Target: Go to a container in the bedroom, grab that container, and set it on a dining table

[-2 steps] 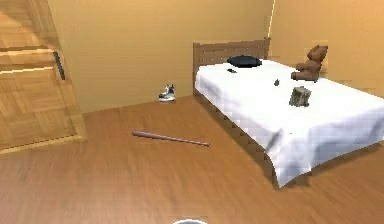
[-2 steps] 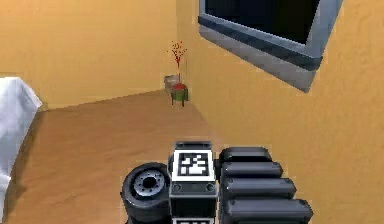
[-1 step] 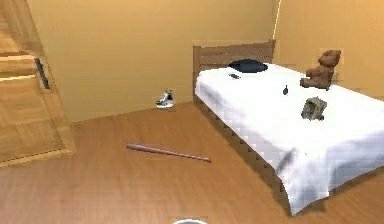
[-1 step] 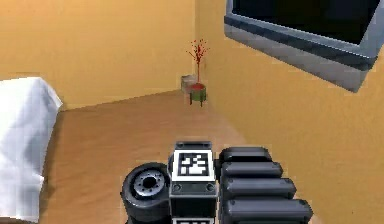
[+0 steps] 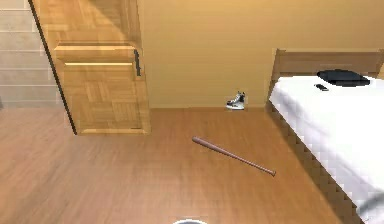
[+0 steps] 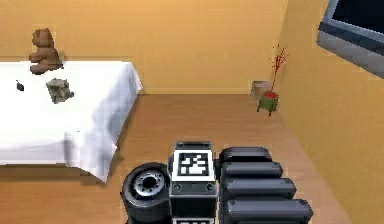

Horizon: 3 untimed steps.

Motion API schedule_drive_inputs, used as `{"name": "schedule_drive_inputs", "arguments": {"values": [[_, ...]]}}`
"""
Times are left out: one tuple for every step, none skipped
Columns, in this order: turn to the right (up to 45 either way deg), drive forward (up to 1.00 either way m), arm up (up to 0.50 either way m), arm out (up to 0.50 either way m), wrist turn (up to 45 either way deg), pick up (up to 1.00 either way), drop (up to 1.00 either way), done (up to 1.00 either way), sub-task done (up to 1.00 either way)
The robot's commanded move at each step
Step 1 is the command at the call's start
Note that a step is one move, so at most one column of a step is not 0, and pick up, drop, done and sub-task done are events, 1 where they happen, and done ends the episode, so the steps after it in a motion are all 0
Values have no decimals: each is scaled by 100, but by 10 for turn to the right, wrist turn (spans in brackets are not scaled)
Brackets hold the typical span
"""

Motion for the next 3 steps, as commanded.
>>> {"name": "schedule_drive_inputs", "arguments": {"values": [[0, 55, 0, 0, 0, 0, 0, 0, 0], [-420, 0, 0, 0, 0, 0, 0, 0, 0], [0, 55, 0, 0, 0, 0, 0, 0, 0]]}}
